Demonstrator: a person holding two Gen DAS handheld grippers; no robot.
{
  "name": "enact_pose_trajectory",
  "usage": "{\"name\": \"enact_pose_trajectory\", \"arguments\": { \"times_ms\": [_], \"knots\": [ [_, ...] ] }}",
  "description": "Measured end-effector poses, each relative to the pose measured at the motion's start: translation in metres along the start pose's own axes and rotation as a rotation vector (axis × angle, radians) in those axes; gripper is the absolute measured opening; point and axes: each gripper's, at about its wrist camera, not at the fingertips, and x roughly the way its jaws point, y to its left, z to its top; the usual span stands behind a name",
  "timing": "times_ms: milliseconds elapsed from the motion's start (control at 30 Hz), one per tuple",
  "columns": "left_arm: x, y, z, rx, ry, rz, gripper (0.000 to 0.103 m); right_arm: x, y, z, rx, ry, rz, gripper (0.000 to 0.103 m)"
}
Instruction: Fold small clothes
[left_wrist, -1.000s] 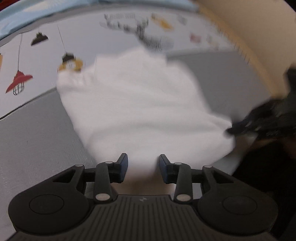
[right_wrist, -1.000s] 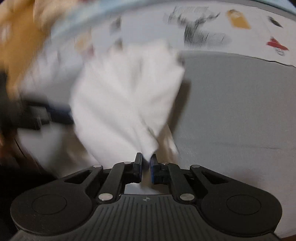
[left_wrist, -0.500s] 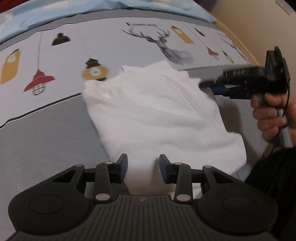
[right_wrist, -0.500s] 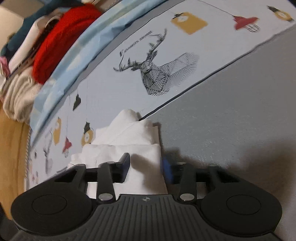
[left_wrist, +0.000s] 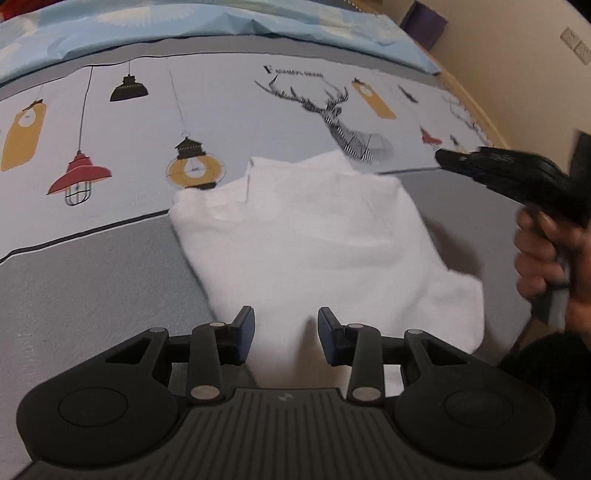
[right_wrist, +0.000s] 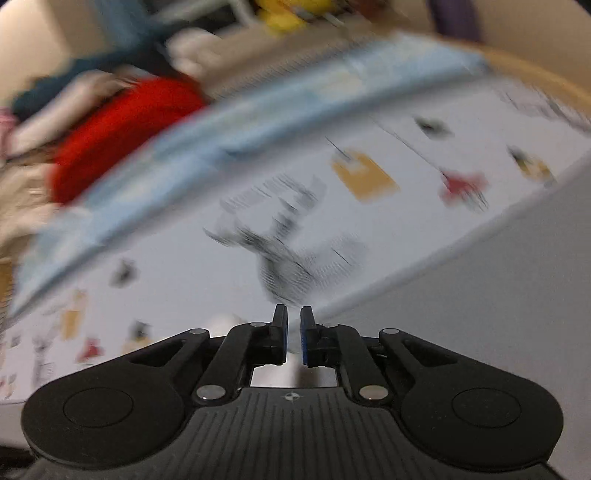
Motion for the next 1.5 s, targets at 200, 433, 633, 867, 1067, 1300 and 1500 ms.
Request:
{"name": "enact_pose_trajectory", "arguments": {
  "times_ms": [200, 433, 633, 867, 1067, 1300, 1500],
  "knots": [
    [0.017, -0.007, 0.001, 0.024, 0.037, 0.001, 0.042, -0.016, 0.026, -0.048, -0.359, 0.330, 0.322, 0.019],
    [0.037, -0.007, -0.003, 0.032, 0.091, 0.014, 0.042, 0.000, 0.001, -0.089, -0.480, 0.582, 0.145, 0.005],
    [0.020, 0.014, 0.010, -0.106, 0.004, 0.002, 0.062, -0.013, -0.005, -0.056, -0.281, 0.409, 0.188, 0.041],
    [0.053, 0.059, 0.007, -0.352, 0.034, 0.010, 0.079, 0.041, -0.029, -0.046, 0.019, 0.438, 0.013, 0.076],
    [0.071, 0.065, 0.011, -0.396, 0.030, -0.049, 0.038, 0.056, -0.019, -0.049, 0.122, 0.419, 0.049, 0.018],
    [0.004, 0.043, 0.052, -0.185, -0.265, 0.103, 0.031, 0.033, 0.023, -0.010, 0.026, 0.087, 0.189, 0.013],
    [-0.045, 0.053, 0.059, -0.209, -0.547, 0.328, 0.060, 0.038, 0.035, -0.001, -0.035, -0.023, 0.014, 0.045]
  ]
}}
